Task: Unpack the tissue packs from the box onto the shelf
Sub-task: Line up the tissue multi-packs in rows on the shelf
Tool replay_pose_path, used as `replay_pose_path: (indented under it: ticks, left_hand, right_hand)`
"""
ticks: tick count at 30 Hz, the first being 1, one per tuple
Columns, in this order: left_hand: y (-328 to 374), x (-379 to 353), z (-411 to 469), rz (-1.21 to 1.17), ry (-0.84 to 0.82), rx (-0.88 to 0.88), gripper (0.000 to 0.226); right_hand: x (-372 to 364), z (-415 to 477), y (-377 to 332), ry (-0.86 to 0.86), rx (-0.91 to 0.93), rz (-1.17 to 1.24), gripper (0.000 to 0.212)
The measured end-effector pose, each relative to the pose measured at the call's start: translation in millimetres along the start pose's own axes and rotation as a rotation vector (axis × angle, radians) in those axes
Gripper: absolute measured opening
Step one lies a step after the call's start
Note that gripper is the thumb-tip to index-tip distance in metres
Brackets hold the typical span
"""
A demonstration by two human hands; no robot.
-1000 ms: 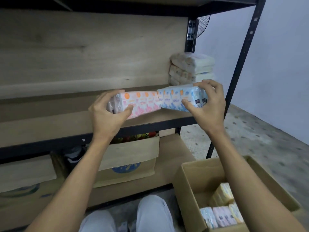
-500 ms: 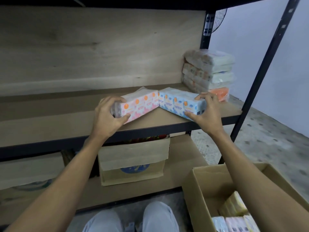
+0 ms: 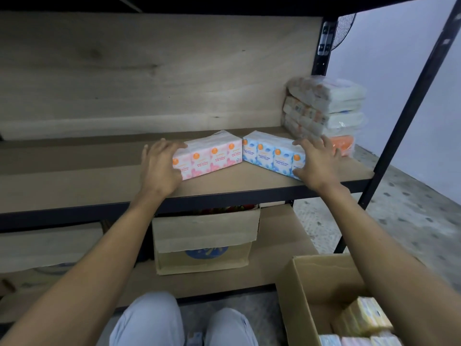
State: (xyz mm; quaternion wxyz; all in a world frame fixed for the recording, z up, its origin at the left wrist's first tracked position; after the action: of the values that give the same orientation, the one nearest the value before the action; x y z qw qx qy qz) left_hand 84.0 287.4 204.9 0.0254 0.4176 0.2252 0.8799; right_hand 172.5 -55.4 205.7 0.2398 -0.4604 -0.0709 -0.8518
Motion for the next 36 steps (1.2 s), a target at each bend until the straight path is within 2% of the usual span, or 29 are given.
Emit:
replay_pose_path:
  ticks: [7,12,15,23,29,36]
  left_hand:
    - [49.8,-9.5,1.8,-0.152,-0.048,-0.079,0.064]
    - [45.6,-46.6,13.3,-0.027,-0.111,0.008,0.068]
    - [41.4,-59.5,16.3,0.103,-0.072,-0.004,0.063]
    - [25.7,-67.3,42.3,0.086,0.020,-0.072,0.046]
    - [17.9,-78.1,69.5,0.064,-0.026,-0.154,0.052]
    - [16.9,-101.5,93.3,0.041,-0.031,-0.158,0.054]
  right_hand:
    - [2.3,27.9,-44.7,0.097,0.091,0.017,0.059]
    - [-28.1,43.3,-45.7,-0.056,-0.004,0.010,0.068]
    - [-47.2,47.6,-37.5,-0.123,-0.040,-0.024,0.073]
    - [-63.3,72.9,-21.3,-0.098,0.135,-0.019,0.065]
    - [-76.3,99.3,-4.9,-0.133,0.223,0.047,0.064]
    - [-100.4,124.6,6.8,-0.178,0.294,0.122,0.068]
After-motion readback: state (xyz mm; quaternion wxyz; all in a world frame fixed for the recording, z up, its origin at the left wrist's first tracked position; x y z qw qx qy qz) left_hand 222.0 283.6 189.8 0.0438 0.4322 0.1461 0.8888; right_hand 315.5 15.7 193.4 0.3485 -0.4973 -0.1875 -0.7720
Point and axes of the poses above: each hand's wrist, its own z-axis towards the middle knuckle, its own x-axis out of the back of the hand, y = z × x, the point moved 8 cm from there along z, towards the middle knuckle, and after that the axes turned 13 degrees about x, right-handed, at the moved point
